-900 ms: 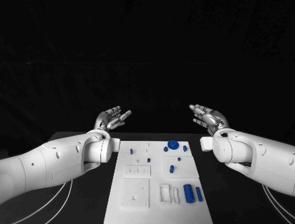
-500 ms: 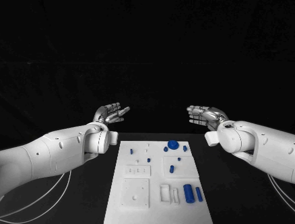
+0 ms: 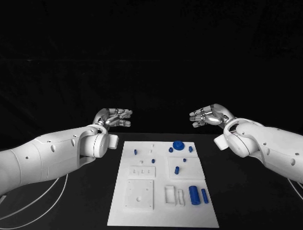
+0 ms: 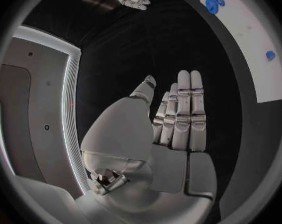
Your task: Assemble the parts on the task board
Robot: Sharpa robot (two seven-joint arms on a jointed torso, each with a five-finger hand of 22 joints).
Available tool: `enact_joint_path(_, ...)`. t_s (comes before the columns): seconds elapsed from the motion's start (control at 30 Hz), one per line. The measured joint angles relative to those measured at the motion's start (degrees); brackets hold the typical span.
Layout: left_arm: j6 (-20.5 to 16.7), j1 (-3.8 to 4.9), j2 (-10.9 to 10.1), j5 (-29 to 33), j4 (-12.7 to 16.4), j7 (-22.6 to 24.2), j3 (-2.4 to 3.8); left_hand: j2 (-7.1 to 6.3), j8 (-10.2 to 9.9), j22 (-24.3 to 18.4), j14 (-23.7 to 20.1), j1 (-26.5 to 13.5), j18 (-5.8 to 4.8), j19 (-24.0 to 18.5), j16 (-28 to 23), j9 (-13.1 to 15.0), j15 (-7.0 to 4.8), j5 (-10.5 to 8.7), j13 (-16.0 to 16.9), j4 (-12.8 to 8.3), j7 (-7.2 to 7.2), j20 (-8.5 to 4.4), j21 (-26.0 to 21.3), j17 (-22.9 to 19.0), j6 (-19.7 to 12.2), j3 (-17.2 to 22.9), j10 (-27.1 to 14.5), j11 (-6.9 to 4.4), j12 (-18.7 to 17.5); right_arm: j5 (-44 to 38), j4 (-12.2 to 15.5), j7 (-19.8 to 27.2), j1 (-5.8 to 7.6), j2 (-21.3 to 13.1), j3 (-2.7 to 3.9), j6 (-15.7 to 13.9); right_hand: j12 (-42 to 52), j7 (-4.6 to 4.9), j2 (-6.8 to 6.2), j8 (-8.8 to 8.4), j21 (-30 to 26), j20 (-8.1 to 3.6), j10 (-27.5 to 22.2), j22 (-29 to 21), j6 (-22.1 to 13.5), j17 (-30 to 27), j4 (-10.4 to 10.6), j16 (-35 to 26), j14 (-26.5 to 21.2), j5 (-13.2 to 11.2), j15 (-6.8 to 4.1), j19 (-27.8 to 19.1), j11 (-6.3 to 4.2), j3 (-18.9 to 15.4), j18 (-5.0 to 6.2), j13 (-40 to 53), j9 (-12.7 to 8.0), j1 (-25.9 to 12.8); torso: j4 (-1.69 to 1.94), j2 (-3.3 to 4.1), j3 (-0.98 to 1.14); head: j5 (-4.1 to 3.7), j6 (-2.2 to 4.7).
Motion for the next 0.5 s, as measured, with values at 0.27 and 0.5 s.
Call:
enact_joint_path(0.27,3.47,0.88,-4.78,-1.13,8.06,-0.95,0.48,-0.02,-0.35,10.56,-2.34,-0.02,-0.72,-5.80,13.56,-0.01,-0.85,0.16,-0.01,-1.14,-0.11,-1.19,13.65,6.26,0.29,-0.38,0.14,-0.14,0.00,-19.64,3.28,-1.20,0.09,-0.45,0.84,-0.32,0.08,-1.63,-1.12,0.18,8.86,-4.94,4.07,3.88,2.01,10.58,-0.66,11.08,11.84,0.68,-5.02,15.85,-2.41,-4.07,0.52,0.02,0.05,1.12,0.43,1.68,-0.23,-0.81,0.21)
enact_joint_path(0.5,6.41,1.54,-7.78,-4.21,13.56,-2.11,1.59,-0.23,-0.35,15.09,-1.04,-1.45,0.15,-5.23,22.98,-0.03,-1.73,-0.19,0.06,-1.88,-0.13,-1.76,20.28,9.50,-4.27,-2.35,-1.87,-0.21,0.00,-34.18,5.36,-4.73,0.16,-0.39,1.16,0.54,0.51,-1.55,-2.85,0.18,23.37,-8.03,3.95,15.30,2.32,31.61,-1.06,40.08,9.58,1.73,-5.82,19.42,-2.54,-1.78,0.39,0.11,0.05,-0.97,1.12,3.71,-0.24,-1.60,1.12)
